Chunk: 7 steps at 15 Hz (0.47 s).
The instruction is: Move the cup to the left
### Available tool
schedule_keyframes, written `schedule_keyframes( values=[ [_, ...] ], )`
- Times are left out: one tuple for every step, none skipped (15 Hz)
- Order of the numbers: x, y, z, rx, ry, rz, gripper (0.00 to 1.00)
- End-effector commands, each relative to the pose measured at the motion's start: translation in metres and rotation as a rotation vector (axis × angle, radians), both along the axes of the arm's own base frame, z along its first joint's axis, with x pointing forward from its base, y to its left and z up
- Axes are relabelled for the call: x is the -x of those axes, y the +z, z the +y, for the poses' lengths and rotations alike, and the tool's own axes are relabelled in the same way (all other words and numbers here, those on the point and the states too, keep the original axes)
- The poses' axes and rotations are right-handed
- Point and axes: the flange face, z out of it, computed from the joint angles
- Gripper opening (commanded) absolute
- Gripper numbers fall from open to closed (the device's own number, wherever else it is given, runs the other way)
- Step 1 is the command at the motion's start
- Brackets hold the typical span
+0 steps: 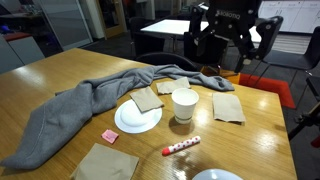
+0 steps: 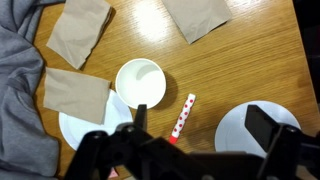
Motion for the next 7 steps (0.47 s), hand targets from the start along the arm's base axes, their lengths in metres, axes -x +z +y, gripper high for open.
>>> schedule_keyframes(
  values=[
    [0.013, 0.022, 0.001, 0.014, -0.038, -0.001, 1.00],
    [0.002, 0.011, -0.001, 0.008, -0.007, -0.002, 1.00],
    [0.002, 0.014, -0.001, 0.008, -0.007, -0.005, 1.00],
    [0.002, 0.013, -0.001, 0.009, -0.007, -0.004, 1.00],
    [0.002, 0.012, -0.001, 0.009, -0.007, -0.001, 1.00],
    [0.002, 0.010, -0.001, 0.009, -0.007, 0.002, 1.00],
    [0.002, 0.009, -0.001, 0.009, -0.007, 0.004, 1.00]
  ],
)
